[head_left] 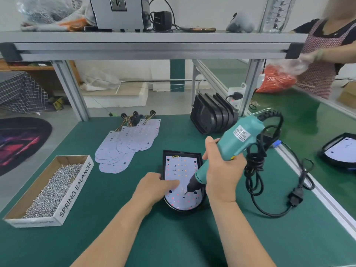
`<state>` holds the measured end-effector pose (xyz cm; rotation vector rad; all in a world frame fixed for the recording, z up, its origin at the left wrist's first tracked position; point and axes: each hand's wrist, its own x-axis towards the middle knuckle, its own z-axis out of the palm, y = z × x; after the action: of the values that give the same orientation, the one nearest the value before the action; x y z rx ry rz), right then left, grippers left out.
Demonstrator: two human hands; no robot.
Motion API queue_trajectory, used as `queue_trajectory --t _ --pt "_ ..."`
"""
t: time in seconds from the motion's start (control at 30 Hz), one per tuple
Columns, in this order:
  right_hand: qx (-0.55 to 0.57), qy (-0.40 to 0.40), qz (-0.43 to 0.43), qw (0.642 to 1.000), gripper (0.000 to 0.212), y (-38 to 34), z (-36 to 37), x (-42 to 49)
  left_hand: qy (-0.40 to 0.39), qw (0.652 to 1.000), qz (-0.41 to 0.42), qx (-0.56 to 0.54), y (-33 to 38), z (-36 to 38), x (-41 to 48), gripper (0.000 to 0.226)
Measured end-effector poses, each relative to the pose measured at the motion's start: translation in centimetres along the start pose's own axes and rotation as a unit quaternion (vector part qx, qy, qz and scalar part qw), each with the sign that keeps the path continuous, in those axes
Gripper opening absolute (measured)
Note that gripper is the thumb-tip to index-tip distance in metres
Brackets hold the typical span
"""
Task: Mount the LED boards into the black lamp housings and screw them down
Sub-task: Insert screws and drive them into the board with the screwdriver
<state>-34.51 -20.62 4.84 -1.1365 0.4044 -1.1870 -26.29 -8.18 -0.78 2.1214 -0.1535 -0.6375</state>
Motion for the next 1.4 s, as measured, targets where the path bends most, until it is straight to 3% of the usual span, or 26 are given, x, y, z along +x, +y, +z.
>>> queue_trajectory --t 0.5,0.7,0.93,1.17,1.4 --pt "-0.045 -0.047 -0.025 0.998 0.034 1.1 0.5 -0.9 0.007 1.000 0.007 -0.003 -0.5 0.5 0.6 0.050" --pt "-0.080 -0.102 -0.051 0.990 0.045 1.1 1.1 -1.1 -0.005 1.000 0.014 -0.007 -0.7 0.5 0.7 0.054" --pt "-0.112 -0.174 -0.059 0.977 0.041 0.8 1.8 -1.1 -0.001 1.000 0.016 -0.019 -0.5 0.6 0.6 0.031" --pt "-0.101 -0.165 -0.047 0.980 0.042 0.8 1.6 -0.9 0.000 1.000 0.017 -0.027 -0.9 0.6 1.2 0.065" --pt "-0.096 -0.186 -0.044 0.977 0.044 0.9 1.7 -0.9 0.002 1.000 0.012 -0.025 -0.8 0.5 0.9 0.043"
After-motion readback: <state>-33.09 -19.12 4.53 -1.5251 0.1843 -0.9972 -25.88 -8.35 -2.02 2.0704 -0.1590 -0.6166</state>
